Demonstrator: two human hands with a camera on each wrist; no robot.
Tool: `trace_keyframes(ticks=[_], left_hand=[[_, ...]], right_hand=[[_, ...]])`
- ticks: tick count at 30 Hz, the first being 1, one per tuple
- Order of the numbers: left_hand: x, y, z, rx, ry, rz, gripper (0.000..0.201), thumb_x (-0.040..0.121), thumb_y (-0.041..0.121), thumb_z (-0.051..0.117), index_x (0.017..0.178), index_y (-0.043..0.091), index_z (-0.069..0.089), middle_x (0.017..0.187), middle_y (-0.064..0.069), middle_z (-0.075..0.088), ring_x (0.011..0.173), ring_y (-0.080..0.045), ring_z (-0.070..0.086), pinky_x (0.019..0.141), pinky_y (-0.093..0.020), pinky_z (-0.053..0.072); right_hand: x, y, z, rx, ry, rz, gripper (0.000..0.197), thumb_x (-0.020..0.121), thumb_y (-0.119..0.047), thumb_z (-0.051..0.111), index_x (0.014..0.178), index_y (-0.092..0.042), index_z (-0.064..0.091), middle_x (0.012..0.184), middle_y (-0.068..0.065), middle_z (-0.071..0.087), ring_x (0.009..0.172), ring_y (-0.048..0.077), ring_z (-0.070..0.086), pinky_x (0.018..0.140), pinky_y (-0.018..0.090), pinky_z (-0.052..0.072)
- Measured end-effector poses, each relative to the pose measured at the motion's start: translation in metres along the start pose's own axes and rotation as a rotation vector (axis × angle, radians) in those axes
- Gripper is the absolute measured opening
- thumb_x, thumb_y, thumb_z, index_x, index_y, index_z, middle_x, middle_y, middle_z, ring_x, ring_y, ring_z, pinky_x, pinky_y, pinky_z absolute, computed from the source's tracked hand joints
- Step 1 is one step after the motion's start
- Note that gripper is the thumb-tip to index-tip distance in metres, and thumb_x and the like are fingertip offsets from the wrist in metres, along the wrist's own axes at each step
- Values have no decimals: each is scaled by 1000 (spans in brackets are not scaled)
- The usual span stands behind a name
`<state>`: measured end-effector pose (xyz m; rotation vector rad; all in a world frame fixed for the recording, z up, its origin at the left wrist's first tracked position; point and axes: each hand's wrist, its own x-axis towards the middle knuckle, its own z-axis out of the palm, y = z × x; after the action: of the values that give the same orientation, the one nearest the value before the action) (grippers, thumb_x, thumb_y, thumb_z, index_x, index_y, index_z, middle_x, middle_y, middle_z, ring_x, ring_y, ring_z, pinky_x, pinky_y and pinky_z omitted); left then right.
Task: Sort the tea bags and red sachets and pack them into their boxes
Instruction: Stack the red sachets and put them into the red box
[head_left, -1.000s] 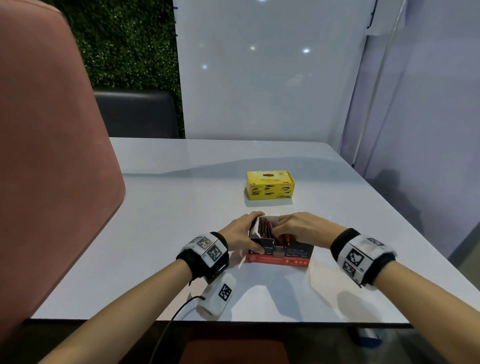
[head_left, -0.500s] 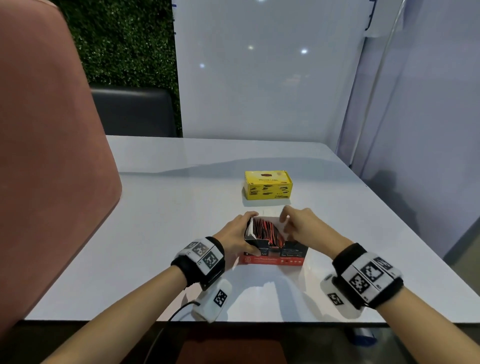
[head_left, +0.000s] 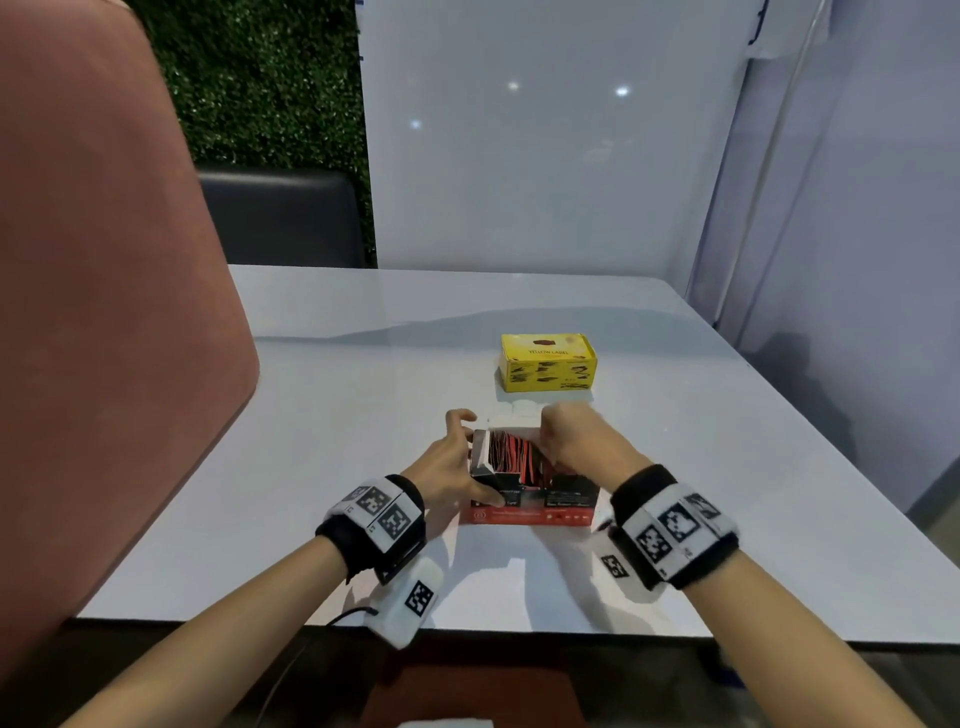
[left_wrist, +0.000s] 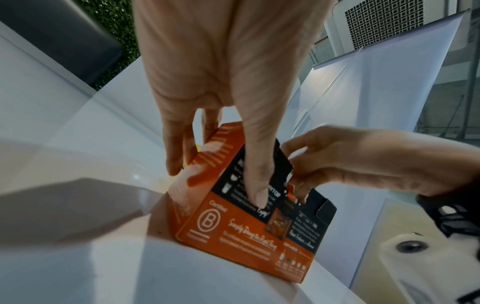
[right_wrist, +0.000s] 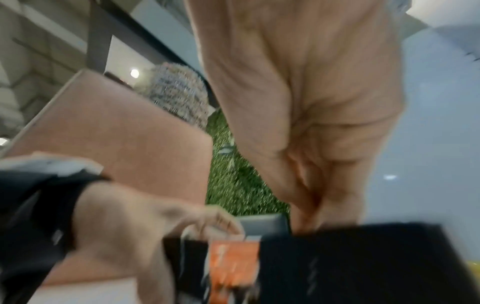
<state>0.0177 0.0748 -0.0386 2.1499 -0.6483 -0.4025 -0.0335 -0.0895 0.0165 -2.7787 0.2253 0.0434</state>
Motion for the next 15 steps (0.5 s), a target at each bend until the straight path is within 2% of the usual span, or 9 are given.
trace_keyframes(ticks=[2,3,4,5,7,9,10,12,15], left_hand=[[-5,-8,-8,-7,-3,1,86,65,10,82,121,16,17,130,-11,45,114,-24,52,94,-36,48],[-7,-12,-12,-3,-5,7,84,65,11,83,116,18,17,129,-10,45,114,-24,52,93,-37,49],[-10,-17,-16,8,-9,11,81,65,12,83,113,18,17,128,-10,45,114,-25,52,93,-38,50],[-13,-19,-18,21,-15,14,79,66,14,82,111,17,17,127,-9,44,114,-25,53,92,-40,50],[-17,-20,-22,38,-41,27,75,67,14,81,109,14,18,123,-8,42,113,-26,53,90,-40,51],[-20,-17,-25,35,-92,38,74,68,11,80,109,13,19,122,-7,39,111,-25,53,90,-37,51],[-21,-16,-25,20,-120,37,74,69,9,79,110,13,18,122,-6,38,111,-22,51,91,-34,51],[-23,-15,-27,-5,-153,41,73,71,5,77,112,13,18,120,-4,38,114,-18,46,93,-28,48],[-25,-18,-30,-10,-141,42,73,70,4,78,112,14,20,120,-4,38,116,-14,42,93,-23,45]], right_hand=[[2,16,-9,397,161,-38,16,90,-1,45,90,-3,61,88,18,67,70,24,65,67,34,57],[3,26,-12,580,226,-35,17,88,3,44,88,-4,59,86,20,67,66,22,65,61,31,58],[6,38,-11,693,242,6,14,89,1,45,91,-5,58,90,21,67,67,22,64,60,29,57],[8,47,-8,764,194,66,9,92,-5,49,99,-4,55,96,20,65,72,23,62,65,29,56],[16,58,6,879,-61,191,32,94,-23,54,116,-2,48,107,19,58,80,24,58,76,32,52],[22,57,16,1072,-305,195,41,96,-30,50,125,-2,46,106,19,56,78,23,56,73,31,49],[24,52,17,1179,-339,176,38,97,-29,48,125,-4,46,102,17,56,77,22,55,70,29,47],[26,46,15,1328,-254,164,32,98,-25,45,125,-8,47,99,14,59,80,23,56,70,28,45],[23,39,7,1292,-87,28,36,98,-35,43,124,-12,51,106,16,64,92,28,62,80,33,50]])
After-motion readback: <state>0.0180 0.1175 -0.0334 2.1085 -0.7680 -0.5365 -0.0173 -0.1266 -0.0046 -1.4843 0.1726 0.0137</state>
